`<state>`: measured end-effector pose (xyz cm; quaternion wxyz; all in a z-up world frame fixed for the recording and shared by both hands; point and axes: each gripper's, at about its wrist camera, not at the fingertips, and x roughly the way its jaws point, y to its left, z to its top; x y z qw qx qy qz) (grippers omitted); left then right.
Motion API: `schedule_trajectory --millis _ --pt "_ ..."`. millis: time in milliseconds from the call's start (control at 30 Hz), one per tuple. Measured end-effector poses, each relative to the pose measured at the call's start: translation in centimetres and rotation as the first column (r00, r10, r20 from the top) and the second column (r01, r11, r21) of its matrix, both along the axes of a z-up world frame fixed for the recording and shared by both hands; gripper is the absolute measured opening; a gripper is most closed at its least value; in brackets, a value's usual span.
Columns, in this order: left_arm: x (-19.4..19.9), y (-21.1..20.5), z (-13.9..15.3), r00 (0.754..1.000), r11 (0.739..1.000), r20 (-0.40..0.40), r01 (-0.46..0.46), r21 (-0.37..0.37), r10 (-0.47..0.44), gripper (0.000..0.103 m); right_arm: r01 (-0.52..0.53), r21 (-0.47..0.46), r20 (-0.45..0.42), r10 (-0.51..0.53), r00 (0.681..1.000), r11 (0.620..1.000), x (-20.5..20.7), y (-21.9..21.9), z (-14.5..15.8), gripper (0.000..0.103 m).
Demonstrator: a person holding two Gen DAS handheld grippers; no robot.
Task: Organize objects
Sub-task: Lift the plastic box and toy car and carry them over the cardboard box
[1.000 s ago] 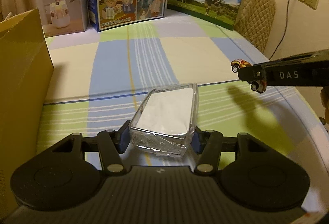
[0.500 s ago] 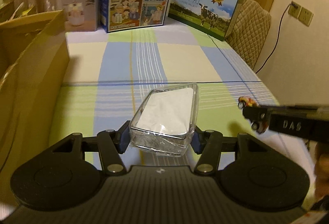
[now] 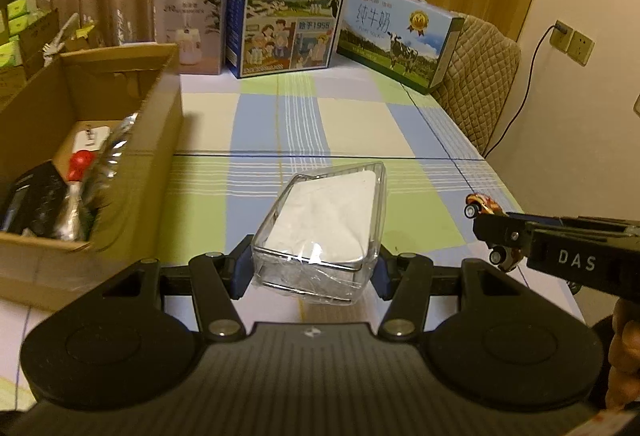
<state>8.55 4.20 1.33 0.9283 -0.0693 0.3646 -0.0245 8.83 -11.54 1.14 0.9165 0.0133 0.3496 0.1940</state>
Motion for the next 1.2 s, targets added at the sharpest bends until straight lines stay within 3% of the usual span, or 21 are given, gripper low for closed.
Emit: schedule_trajectory --millis 467,1200 --pt "-4.6 2.1 2.6 0.998 0.999 0.047 -0.038 -0.015 0.039 0.052 -0.075 -0.009 0.041 0.075 0.996 0.997 -2.8 3.2 1.8 0.025" --pt "-6.6 4.6 4.0 0.993 0.996 0.082 -0.081 -0.045 0.085 0.052 -0.136 -0.023 0.052 0.137 0.989 0.990 -3.2 5.9 2.1 0.025"
